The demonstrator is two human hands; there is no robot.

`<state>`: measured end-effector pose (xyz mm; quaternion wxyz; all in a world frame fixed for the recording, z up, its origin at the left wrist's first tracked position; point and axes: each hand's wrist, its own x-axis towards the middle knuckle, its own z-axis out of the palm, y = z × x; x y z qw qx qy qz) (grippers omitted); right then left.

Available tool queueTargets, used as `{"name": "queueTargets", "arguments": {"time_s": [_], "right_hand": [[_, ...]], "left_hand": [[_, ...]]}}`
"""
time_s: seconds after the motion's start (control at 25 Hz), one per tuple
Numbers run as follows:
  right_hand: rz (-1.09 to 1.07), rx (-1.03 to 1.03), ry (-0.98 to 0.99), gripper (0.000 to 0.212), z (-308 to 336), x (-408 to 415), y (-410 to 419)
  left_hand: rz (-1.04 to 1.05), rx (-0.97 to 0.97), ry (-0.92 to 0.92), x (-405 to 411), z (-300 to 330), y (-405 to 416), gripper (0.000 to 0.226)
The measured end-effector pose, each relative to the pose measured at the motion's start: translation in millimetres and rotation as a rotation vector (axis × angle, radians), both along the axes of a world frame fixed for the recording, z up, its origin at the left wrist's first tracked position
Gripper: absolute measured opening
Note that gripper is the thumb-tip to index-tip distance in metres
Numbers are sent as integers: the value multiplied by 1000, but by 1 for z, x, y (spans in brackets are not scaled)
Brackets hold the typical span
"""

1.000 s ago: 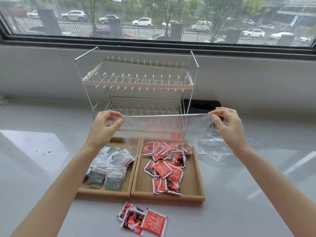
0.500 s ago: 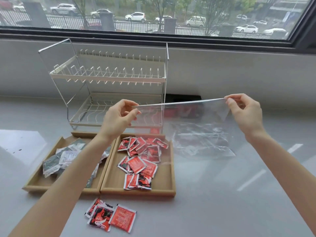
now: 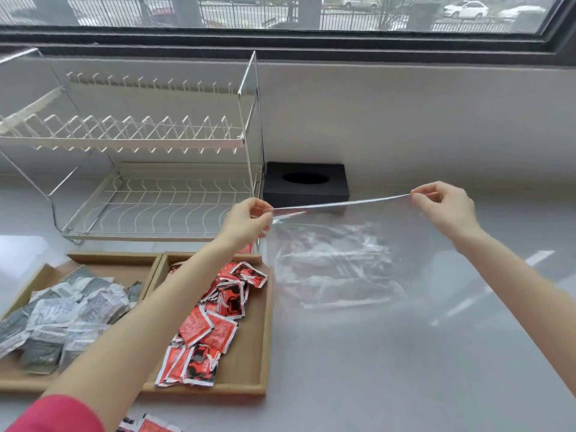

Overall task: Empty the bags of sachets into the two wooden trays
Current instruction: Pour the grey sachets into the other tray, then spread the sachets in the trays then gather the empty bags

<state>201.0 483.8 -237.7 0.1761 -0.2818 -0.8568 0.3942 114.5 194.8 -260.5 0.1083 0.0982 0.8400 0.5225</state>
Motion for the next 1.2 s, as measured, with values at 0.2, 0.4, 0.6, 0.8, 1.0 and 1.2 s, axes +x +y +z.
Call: {"name": "queueTargets", "arguments": {"time_s": [0.2,0.4,0.6,0.8,1.0,1.2], "right_hand": [[-9,-19,-101,19,-35,-41,27],[10,-47,-172,22,-77,-65,40],[-13,-124,-222,23,-105,-71,44],[113,-70,-355,37,-95,-72,40],[259,188,-502,55,-79,-65,22],[355,281,-527,53,-53,-49,-7]], "left_hand": [[73,-121,-55,-40,-31,34,22],[93,-277,-40,-63,-59,55,24],[65,-381,-31,-71,-68,64,30],[-62,-488,-88,-69,-67,62,47],[-166,-529,-57,-59,-52,57,47],[-292,-605,3,-40,-33,42,42]]}}
